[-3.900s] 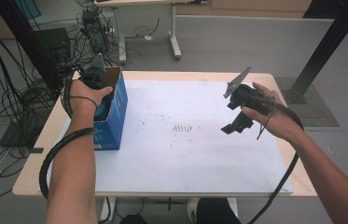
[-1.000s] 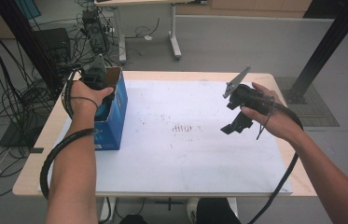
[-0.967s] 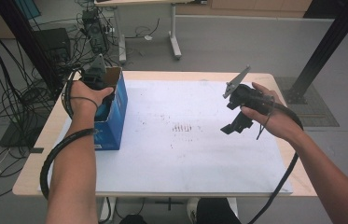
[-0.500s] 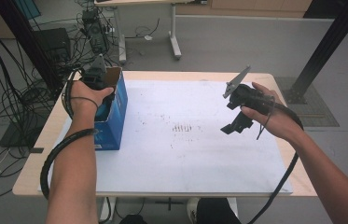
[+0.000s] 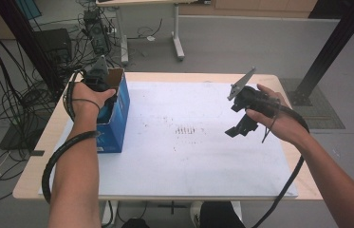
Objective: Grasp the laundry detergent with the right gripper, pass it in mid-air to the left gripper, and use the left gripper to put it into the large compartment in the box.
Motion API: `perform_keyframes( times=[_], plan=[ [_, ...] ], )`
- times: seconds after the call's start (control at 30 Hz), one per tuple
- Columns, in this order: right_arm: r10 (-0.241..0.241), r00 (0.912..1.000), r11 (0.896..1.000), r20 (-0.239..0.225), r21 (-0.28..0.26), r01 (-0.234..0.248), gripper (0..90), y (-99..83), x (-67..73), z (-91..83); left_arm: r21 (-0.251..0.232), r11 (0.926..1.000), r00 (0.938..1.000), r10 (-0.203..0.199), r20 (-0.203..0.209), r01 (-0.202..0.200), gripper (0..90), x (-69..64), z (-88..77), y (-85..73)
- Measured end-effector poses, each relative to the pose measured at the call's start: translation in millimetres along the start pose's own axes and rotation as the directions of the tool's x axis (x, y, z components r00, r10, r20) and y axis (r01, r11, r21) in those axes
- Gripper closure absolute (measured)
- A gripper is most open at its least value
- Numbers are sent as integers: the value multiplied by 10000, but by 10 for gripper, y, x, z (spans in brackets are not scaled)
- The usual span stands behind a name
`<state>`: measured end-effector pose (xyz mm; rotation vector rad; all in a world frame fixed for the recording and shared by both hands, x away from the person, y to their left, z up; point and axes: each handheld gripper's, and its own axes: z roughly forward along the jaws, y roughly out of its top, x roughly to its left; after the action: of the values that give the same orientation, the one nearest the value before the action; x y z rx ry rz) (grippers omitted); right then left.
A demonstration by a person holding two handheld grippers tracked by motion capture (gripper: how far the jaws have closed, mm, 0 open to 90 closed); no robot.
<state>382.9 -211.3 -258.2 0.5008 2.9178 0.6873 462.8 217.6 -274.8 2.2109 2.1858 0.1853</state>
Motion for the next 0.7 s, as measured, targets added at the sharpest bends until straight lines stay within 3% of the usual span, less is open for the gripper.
perform_keyframes(
  times=[0.7],
  plan=[
    [-99, 9999, 9999, 84, -61, 100, 47, 41, 43, -45, -130, 9999, 9999, 99, 30, -99, 311, 18, -62, -31]
  ],
)
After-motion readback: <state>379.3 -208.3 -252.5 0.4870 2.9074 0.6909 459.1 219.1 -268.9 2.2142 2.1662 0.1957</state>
